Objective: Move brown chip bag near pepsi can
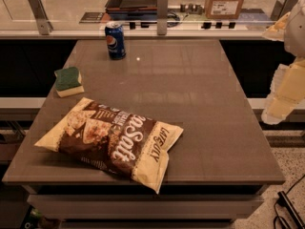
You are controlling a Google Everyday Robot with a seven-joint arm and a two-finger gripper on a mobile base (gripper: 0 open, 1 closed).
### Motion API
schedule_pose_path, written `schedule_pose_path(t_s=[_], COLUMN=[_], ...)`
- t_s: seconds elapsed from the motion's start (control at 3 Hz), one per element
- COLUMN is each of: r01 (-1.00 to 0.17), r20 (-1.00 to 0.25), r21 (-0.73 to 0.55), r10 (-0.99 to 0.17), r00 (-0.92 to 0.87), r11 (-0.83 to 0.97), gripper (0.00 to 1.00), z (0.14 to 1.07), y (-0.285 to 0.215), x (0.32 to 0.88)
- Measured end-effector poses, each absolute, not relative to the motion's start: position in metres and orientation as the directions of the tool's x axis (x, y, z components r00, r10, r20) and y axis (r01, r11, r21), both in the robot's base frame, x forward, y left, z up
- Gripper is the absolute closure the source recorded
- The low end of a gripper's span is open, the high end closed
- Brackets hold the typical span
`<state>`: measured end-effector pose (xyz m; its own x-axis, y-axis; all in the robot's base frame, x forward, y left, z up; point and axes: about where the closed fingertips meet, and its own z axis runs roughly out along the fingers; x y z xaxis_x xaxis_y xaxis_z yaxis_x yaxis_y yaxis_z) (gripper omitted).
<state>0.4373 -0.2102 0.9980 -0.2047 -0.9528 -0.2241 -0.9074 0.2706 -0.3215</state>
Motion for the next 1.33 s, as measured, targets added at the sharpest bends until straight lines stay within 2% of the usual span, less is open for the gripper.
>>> schedule_pose_path(t_s=[0.33, 0.67, 1.0, 1.33], r01=[-0.907, -0.913, -0.932, -0.955], r20=[-0.224, -0.281, -0.399, -0.535], r21=[-0.322, -0.299, -0.237, -0.163], r10=[-0.953, -0.940, -0.902, -0.835], r00=[-0.205, -0.195, -0.162, -0.124], r11=[0.271, 0.279, 0.273, 0.246], gripper=[0.00, 0.00, 0.00, 0.00], z=[0.998, 0.994, 0.979, 0.963], y=[-0.210, -0.203, -0.199, -0.168], x=[0.437, 0.437, 0.440, 0.432])
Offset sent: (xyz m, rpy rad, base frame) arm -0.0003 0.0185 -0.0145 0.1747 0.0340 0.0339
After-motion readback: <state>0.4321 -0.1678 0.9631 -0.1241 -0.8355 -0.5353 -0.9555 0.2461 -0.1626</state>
